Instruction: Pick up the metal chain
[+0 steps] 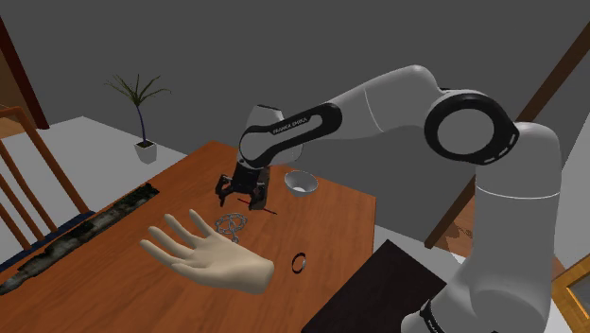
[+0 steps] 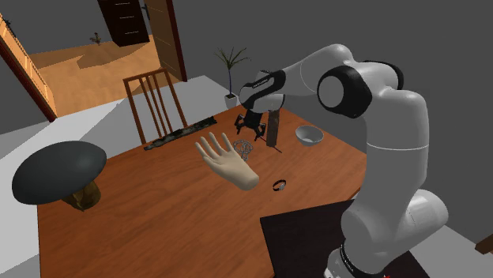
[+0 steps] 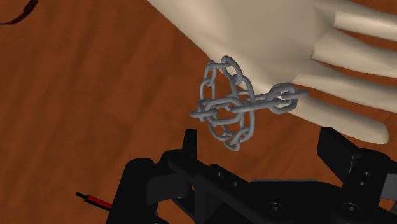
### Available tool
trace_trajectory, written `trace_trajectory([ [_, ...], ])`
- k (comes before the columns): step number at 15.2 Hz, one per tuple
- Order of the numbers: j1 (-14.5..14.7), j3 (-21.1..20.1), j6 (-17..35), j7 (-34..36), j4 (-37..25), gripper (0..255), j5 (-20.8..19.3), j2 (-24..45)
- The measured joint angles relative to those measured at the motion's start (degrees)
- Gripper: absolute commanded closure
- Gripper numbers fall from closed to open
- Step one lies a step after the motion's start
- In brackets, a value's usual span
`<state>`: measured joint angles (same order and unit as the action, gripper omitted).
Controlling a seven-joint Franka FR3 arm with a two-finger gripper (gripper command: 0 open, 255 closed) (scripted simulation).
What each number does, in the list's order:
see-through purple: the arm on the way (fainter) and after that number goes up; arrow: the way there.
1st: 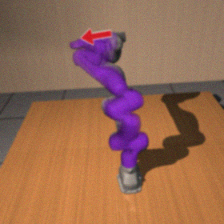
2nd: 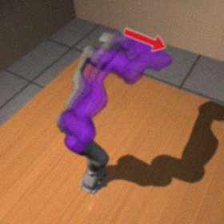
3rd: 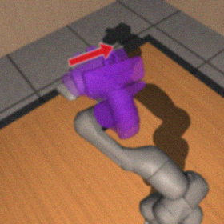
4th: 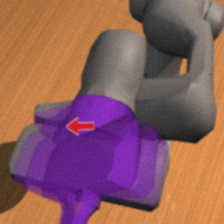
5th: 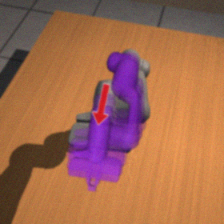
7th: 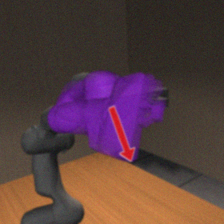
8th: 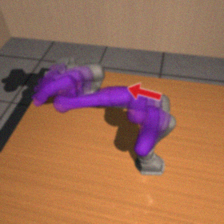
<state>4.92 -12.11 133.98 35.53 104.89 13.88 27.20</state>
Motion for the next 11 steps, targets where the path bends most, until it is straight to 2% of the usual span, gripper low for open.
trace_trajectory([
  [3,0.5,0.2,0.2,1.1,-3.7,0,0.0,4.1],
  [10,0.7,0.3,3.5,0.4,-4.0,0,0.1,7.9],
  [11,0.7,0.3,3.6,0.3,-4.1,255,0.1,8.1],
])
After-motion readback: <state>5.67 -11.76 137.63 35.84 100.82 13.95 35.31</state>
